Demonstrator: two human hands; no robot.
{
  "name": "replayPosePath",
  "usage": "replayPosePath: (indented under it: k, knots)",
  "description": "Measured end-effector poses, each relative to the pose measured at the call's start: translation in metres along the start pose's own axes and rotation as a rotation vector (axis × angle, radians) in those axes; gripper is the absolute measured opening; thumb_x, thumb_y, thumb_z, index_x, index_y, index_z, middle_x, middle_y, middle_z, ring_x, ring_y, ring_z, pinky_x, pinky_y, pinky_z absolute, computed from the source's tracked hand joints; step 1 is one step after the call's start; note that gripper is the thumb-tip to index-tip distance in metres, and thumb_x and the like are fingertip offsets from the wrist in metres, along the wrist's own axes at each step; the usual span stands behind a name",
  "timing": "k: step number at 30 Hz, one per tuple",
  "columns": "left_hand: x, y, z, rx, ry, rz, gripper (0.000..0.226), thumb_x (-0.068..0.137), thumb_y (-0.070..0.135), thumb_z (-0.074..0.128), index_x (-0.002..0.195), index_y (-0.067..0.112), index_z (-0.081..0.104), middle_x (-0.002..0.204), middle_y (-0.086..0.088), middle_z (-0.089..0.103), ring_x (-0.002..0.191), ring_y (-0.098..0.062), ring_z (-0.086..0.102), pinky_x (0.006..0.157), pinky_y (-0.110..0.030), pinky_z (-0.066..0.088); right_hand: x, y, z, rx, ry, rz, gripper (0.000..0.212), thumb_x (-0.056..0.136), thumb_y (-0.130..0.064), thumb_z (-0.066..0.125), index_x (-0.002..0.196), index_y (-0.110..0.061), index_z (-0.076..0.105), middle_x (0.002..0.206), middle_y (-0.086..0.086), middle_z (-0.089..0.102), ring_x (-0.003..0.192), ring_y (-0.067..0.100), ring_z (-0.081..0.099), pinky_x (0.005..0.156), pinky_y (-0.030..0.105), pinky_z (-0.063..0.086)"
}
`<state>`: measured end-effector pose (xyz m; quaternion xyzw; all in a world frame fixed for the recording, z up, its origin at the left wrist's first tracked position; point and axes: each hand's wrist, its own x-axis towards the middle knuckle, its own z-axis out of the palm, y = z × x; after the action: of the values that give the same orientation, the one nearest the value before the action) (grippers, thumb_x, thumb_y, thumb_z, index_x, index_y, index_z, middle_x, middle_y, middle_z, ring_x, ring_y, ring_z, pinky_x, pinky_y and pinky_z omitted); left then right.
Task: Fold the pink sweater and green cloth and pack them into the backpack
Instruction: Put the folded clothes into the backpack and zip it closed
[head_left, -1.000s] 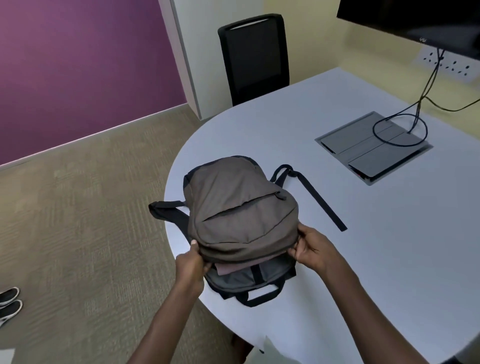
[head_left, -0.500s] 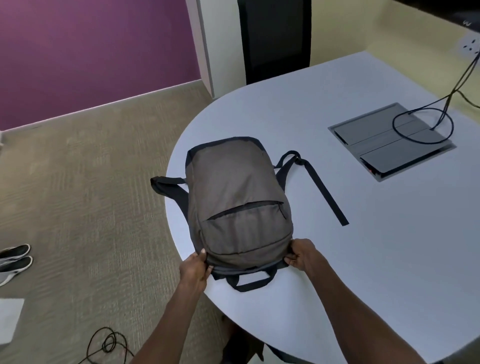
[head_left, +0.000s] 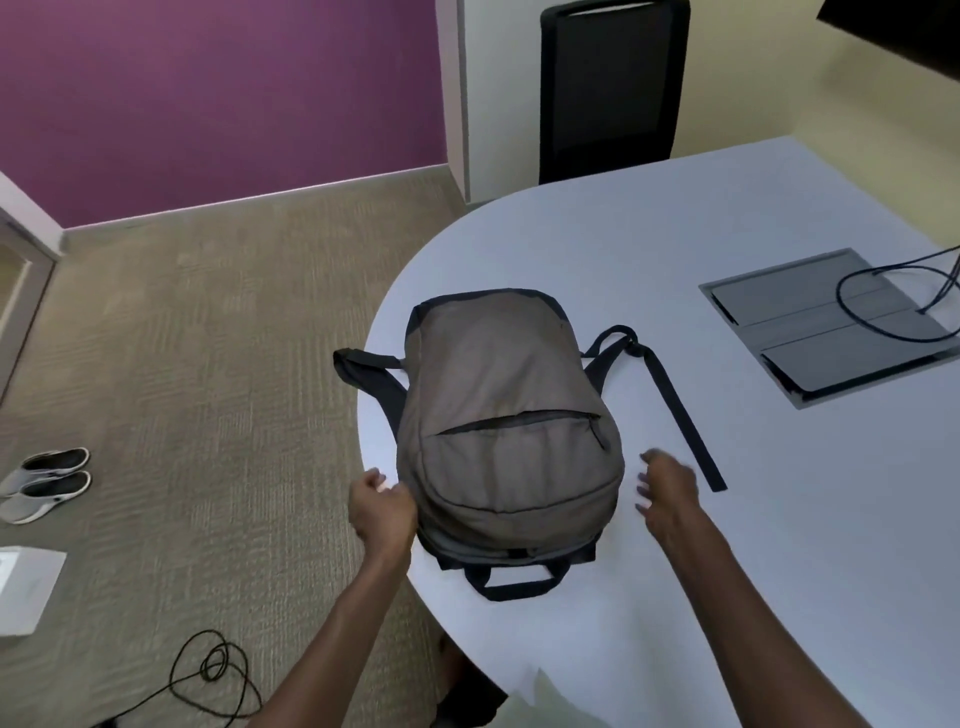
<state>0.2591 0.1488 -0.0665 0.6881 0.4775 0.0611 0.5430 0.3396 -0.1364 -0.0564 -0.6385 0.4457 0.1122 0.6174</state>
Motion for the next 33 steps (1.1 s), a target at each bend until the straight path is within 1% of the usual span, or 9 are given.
replayPosePath:
  k: [2, 5, 8, 12, 17, 23, 28, 31, 33]
  knots:
    - [-0.01, 0.029, 0.008, -0.011, 0.135, 0.322, 0.041, 0.093, 0.007, 0.057, 0.133, 0.003, 0.05, 0.131, -0.011, 0.054, 0.122, -0.026, 0.051, 0.096, -0.029, 0.039, -0.009, -0.02, 0.012, -0.25, 0.144, -0.442, 0.026, 0.091, -0.029, 0.06, 0.108, -0.009, 0.061, 0.11, 0.01, 0.062, 0.099, 0.025, 0.058, 0.086, 0.038, 0.046]
    - [-0.008, 0.057, 0.032, 0.116, 0.05, 0.742, 0.053, 0.095, 0.027, 0.059, 0.143, 0.008, 0.042, 0.145, -0.011, 0.045, 0.135, -0.026, 0.039, 0.112, -0.038, 0.034, -0.023, -0.043, 0.041, -0.717, -0.043, -0.901, 0.086, 0.081, -0.061, 0.066, 0.15, -0.024, 0.031, 0.159, 0.006, 0.027, 0.146, 0.029, 0.024, 0.111, 0.056, 0.027]
    - [0.008, 0.057, 0.059, 0.604, -0.155, 0.849, 0.081, 0.092, 0.067, 0.042, 0.157, 0.029, 0.011, 0.165, -0.011, 0.006, 0.151, -0.034, 0.005, 0.118, -0.056, 0.012, -0.022, -0.042, 0.067, -1.173, -0.337, -0.818, 0.132, 0.058, -0.084, 0.068, 0.152, -0.042, -0.014, 0.162, 0.001, -0.027, 0.149, 0.036, -0.016, 0.109, 0.072, 0.01]
    - [0.029, 0.003, 0.073, 1.004, -0.315, 0.852, 0.108, 0.072, 0.095, 0.024, 0.156, 0.036, -0.011, 0.163, -0.014, -0.021, 0.149, -0.044, -0.013, 0.11, -0.075, 0.011, -0.004, 0.004, 0.069, -1.484, -0.447, -0.712, 0.157, 0.048, -0.072, 0.083, 0.143, -0.039, -0.037, 0.147, 0.007, -0.051, 0.142, 0.048, -0.028, 0.101, 0.082, 0.014]
    - [0.04, -0.038, 0.075, 1.089, -0.352, 0.891, 0.138, 0.05, 0.105, 0.03, 0.153, 0.029, -0.024, 0.158, -0.024, -0.027, 0.146, -0.047, -0.021, 0.108, -0.078, 0.007, 0.004, 0.042, 0.071, -1.577, -0.398, -0.593, 0.163, 0.047, -0.068, 0.086, 0.137, -0.034, -0.046, 0.138, 0.017, -0.058, 0.137, 0.054, -0.032, 0.104, 0.08, 0.017]
    - [0.041, -0.037, 0.074, 1.063, -0.371, 0.933, 0.145, 0.046, 0.104, 0.034, 0.155, 0.026, -0.019, 0.158, -0.025, -0.026, 0.145, -0.047, -0.022, 0.109, -0.077, 0.006, 0.003, 0.039, 0.074, -1.604, -0.363, -0.584, 0.165, 0.044, -0.073, 0.084, 0.131, -0.034, -0.051, 0.138, 0.019, -0.057, 0.137, 0.055, -0.032, 0.106, 0.079, 0.011]
    - [0.042, -0.021, 0.057, 0.843, -0.323, 0.971, 0.116, 0.072, 0.094, 0.033, 0.158, 0.023, 0.001, 0.165, -0.014, -0.002, 0.151, -0.035, 0.0, 0.117, -0.059, 0.007, -0.018, 0.025, 0.081, -1.619, -0.294, -0.567, 0.163, 0.05, -0.065, 0.086, 0.139, -0.03, -0.045, 0.144, 0.024, -0.049, 0.138, 0.056, -0.027, 0.107, 0.079, 0.004]
    - [0.054, 0.0, 0.046, 0.349, -0.236, 0.778, 0.078, 0.095, 0.061, 0.045, 0.153, 0.015, 0.023, 0.159, -0.01, 0.024, 0.146, -0.023, 0.023, 0.118, -0.037, 0.019, -0.046, 0.014, 0.094, -1.63, -0.205, -0.631, 0.148, 0.062, -0.066, 0.08, 0.15, -0.017, -0.028, 0.148, 0.029, -0.04, 0.138, 0.059, -0.024, 0.106, 0.079, 0.007]
    - [0.077, 0.011, 0.039, 0.093, -0.117, 0.577, 0.048, 0.102, 0.036, 0.045, 0.141, 0.007, 0.044, 0.142, -0.013, 0.05, 0.131, -0.027, 0.046, 0.108, -0.034, 0.036, -0.067, 0.008, 0.109, -1.596, -0.187, -0.786, 0.132, 0.07, -0.062, 0.076, 0.154, -0.013, -0.013, 0.152, 0.029, -0.034, 0.141, 0.056, -0.02, 0.109, 0.075, 0.01]
